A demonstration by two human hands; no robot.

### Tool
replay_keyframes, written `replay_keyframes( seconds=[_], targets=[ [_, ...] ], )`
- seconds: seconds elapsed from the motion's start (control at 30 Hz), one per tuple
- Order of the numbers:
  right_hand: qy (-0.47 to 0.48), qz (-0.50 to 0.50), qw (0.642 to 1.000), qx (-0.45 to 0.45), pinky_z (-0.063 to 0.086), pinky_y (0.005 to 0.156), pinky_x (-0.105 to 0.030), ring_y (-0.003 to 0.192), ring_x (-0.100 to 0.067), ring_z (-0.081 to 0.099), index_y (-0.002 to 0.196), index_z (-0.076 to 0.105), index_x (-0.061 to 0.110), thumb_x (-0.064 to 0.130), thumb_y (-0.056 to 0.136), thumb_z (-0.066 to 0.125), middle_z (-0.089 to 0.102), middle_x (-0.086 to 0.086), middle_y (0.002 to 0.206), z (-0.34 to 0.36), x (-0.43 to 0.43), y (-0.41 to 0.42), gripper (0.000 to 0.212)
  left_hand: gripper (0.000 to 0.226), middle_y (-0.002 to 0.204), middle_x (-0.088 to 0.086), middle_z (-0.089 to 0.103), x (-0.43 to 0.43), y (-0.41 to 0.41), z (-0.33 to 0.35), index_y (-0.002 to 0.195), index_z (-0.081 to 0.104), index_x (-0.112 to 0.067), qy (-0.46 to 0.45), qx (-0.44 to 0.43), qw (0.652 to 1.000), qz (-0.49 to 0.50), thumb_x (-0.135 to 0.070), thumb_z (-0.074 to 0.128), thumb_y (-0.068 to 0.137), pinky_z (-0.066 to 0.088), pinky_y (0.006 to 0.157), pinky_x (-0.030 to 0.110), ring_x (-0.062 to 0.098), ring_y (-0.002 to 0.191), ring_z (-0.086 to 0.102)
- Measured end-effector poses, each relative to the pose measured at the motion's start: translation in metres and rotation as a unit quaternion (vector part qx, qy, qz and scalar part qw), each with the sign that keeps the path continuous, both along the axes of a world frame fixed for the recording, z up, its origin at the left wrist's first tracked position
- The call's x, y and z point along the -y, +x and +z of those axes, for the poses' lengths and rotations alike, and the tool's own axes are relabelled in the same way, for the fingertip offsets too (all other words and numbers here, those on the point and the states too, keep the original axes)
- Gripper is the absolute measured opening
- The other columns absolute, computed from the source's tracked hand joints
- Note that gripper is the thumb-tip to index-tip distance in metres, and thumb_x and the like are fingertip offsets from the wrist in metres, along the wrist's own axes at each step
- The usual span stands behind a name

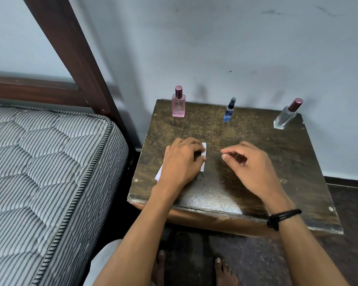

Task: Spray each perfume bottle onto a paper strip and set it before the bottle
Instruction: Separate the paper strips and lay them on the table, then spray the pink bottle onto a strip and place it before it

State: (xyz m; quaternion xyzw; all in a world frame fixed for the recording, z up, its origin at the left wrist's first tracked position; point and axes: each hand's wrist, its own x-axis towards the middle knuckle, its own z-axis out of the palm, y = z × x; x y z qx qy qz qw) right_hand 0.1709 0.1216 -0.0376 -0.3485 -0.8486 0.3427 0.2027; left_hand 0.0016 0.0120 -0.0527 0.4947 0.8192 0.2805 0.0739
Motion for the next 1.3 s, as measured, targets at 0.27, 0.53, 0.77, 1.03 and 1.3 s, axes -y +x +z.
replay_keyframes(
  seconds=[0.27, 0.53, 0.77, 1.03, 1.3],
  targets=[
    [0.000, -0.009, 1.000, 0.009, 0.043, 0.070, -0.009, 0.084, -0.004, 0.062, 0.102, 0.079, 0.032, 0.025, 0.095, 0.074, 0.067, 0.018, 0.091, 0.004, 0.003, 0.000, 0.011, 0.026, 0.118, -0.014, 0.062, -0.003, 0.006, 0.001, 0.111, 0.075, -0.025, 0.007, -0.010, 1.000, 0.004, -0.038, 0.071, 0.089, 0.035, 0.087, 0.035, 0.020, 0.110, 0.049],
    [-0.046, -0.068, 0.995, -0.059, 0.048, 0.084, -0.009, 0.096, 0.007, 0.062, 0.115, 0.074, 0.029, 0.025, 0.095, 0.073, 0.069, 0.014, 0.109, 0.029, 0.008, -0.049, 0.021, 0.025, 0.119, -0.011, 0.059, -0.002, 0.010, 0.002, 0.110, 0.072, -0.028, 0.007, -0.020, 1.000, 0.011, -0.041, 0.068, 0.089, 0.039, 0.088, 0.040, 0.022, 0.110, 0.048],
    [-0.079, 0.030, 0.996, 0.013, 0.041, 0.111, -0.032, 0.135, -0.015, 0.051, 0.154, 0.043, 0.020, 0.028, 0.094, 0.075, 0.048, 0.002, 0.154, 0.047, -0.028, -0.152, 0.068, 0.026, 0.124, -0.012, 0.060, -0.003, 0.007, 0.005, 0.113, 0.073, -0.031, 0.003, 0.016, 1.000, 0.009, -0.043, 0.065, 0.092, 0.035, 0.088, 0.039, 0.024, 0.111, 0.047],
    [-0.059, 0.044, 0.997, 0.020, 0.042, 0.076, -0.026, 0.105, -0.023, 0.067, 0.111, 0.070, 0.013, 0.024, 0.091, 0.075, 0.072, -0.002, 0.112, 0.035, -0.049, -0.189, 0.024, 0.023, 0.124, -0.010, 0.063, -0.001, -0.006, 0.007, 0.113, 0.074, -0.029, 0.001, 0.051, 0.999, -0.015, -0.029, 0.067, 0.091, 0.040, 0.092, 0.039, 0.022, 0.113, 0.051],
    [-0.032, -0.029, 0.991, -0.126, 0.051, 0.081, -0.022, 0.094, -0.001, 0.067, 0.106, 0.069, 0.023, 0.021, 0.098, 0.067, 0.071, 0.013, 0.106, 0.067, -0.017, -0.109, 0.008, 0.023, 0.123, -0.008, 0.057, -0.003, 0.007, 0.006, 0.114, 0.073, -0.029, -0.010, -0.006, 1.000, -0.006, -0.032, 0.064, 0.093, 0.032, 0.089, 0.039, 0.023, 0.114, 0.047]
  ],
)
